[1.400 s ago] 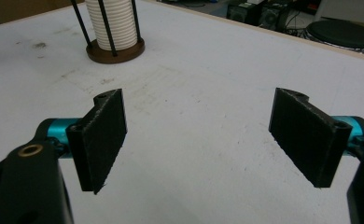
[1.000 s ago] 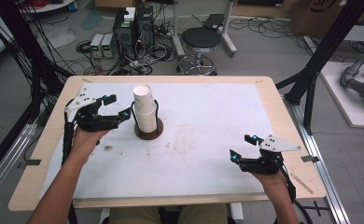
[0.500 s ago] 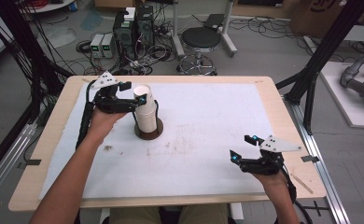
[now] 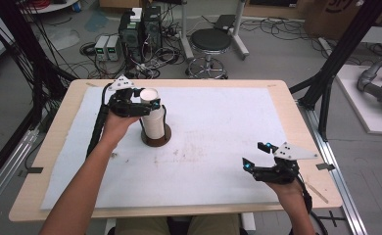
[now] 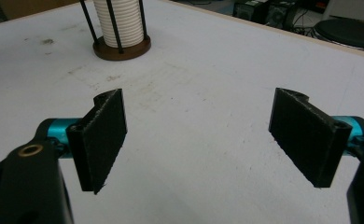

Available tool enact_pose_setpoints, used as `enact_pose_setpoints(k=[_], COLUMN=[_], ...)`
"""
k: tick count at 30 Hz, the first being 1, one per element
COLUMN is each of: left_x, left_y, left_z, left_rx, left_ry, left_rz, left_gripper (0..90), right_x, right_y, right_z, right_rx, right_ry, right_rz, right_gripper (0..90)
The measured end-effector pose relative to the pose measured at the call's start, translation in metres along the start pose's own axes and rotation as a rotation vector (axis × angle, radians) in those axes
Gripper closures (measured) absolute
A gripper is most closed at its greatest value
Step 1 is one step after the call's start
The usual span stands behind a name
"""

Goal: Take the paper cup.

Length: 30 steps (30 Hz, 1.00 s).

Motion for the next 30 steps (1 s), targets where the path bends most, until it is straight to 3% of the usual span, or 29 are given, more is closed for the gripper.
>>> enact_pose_setpoints(k=[3, 8, 16, 23, 30], left_x=[0.001, 0.001, -0.004, -0.009, -0.022], left_y=[0.0, 0.004, 0.025, 0.05, 0.074], left_z=[-0.001, -0.003, -0.013, -0.032, -0.052], left_rx=[-0.003, -0.016, -0.066, -0.163, -0.216], left_ry=[0.002, -0.003, -0.016, -0.026, -0.059], left_rz=[0.013, 0.016, 0.032, 0.012, 0.038], left_gripper=[33.4, 34.1, 35.4, 36.5, 36.5], right_x=[0.0, 0.0, 0.001, 0.002, 0.003], right_y=[0.0, 0.0, 0.0, 0.001, 0.001], right_z=[0.0, 0.001, 0.004, 0.004, 0.005], right_rx=[-0.001, 0.001, 0.006, 0.006, 0.006], right_ry=[-0.003, -0.002, 0.005, 0.009, 0.01], right_rz=[-0.001, -0.004, -0.004, 0.001, -0.003], right_gripper=[19.5, 19.5, 19.6, 19.5, 19.5])
Point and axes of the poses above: each handheld gripper's, and its own axes: z roughly forward along the jaws, y roughly out of its top, x roughly to its left, the point moved 7 cm from there along z, roughly forward along the jaws, and after that the axes turned 3 degrees about -x, right-handed, at the moved point
